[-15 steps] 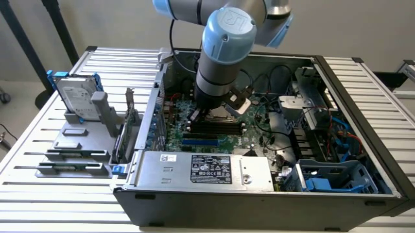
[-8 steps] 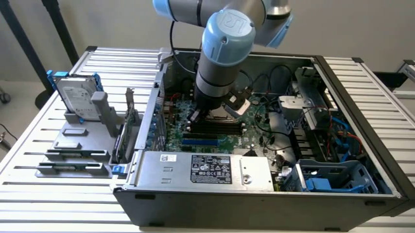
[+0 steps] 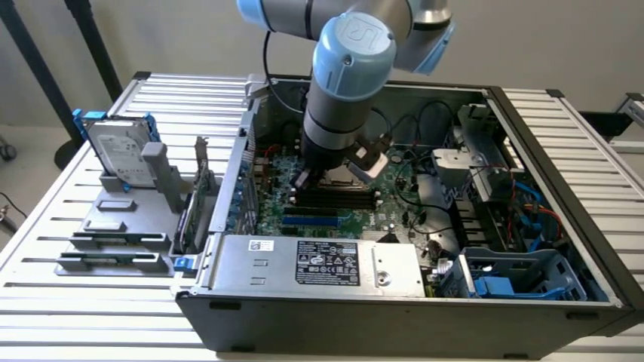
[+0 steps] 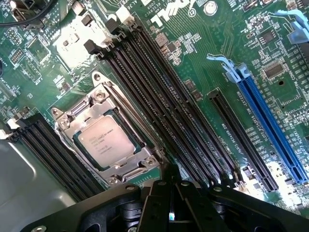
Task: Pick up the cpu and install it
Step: 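Install the first cpu locking lever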
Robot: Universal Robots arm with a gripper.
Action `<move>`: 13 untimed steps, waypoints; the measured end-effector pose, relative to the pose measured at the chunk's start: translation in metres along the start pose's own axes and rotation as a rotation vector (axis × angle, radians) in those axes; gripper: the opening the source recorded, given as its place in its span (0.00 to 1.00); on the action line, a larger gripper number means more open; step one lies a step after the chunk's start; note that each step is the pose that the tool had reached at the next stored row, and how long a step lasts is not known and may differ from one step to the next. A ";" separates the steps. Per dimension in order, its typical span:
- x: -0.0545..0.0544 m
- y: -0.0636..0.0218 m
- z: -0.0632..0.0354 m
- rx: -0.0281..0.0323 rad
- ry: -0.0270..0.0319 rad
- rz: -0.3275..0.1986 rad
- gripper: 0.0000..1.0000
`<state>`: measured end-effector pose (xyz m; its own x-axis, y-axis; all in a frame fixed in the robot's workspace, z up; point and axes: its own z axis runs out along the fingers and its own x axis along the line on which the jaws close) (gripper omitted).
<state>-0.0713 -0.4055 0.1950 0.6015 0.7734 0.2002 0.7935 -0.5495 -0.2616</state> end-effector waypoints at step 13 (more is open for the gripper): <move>0.019 -0.0151 -0.0062 -0.0034 -0.0164 -0.018 0.11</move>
<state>-0.0715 -0.3847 0.2086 0.5857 0.7881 0.1892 0.8044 -0.5366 -0.2549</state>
